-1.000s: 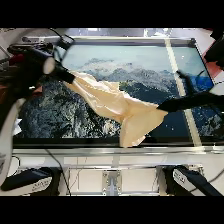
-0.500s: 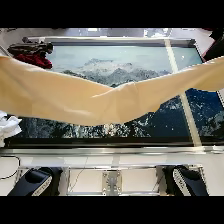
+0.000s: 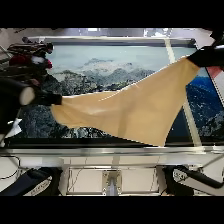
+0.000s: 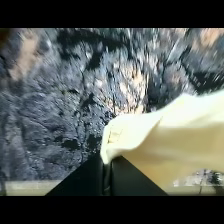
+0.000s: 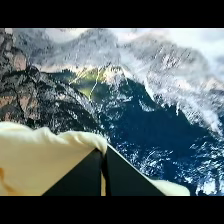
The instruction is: Fold the shirts.
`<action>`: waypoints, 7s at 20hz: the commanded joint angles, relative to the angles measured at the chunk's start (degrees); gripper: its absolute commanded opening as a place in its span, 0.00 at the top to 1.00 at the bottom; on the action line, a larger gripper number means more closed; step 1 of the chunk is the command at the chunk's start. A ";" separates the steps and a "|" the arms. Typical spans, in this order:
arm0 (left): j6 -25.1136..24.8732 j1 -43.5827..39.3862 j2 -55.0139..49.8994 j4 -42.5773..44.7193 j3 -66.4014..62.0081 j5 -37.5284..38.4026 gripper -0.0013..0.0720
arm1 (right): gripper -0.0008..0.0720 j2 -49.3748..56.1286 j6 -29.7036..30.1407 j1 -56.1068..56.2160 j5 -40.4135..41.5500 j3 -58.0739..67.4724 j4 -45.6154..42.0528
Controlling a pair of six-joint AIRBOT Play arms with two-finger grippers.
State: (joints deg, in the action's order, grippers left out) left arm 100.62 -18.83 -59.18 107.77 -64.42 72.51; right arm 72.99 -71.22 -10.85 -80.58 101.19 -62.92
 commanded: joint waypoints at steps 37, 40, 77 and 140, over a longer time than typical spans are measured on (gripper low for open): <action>-31.06 36.54 -15.91 -76.39 32.48 -24.79 0.39 | 0.37 -26.32 9.33 -21.66 10.62 -60.48 13.64; -34.51 36.46 -15.52 -80.15 32.48 -23.23 0.83 | 0.56 -29.11 9.18 -21.66 9.68 -60.48 13.40; -37.22 36.74 -9.57 -82.95 32.48 -27.76 0.96 | 0.97 -10.86 5.73 -26.36 22.97 -81.88 32.11; -30.95 43.56 -4.52 -71.80 41.77 -14.05 0.04 | 0.46 -11.78 10.49 -25.66 9.60 -60.04 19.30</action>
State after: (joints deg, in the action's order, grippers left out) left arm 73.28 24.62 -58.78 39.03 -24.18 54.74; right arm 61.80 -61.73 -36.16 -69.14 43.38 -46.50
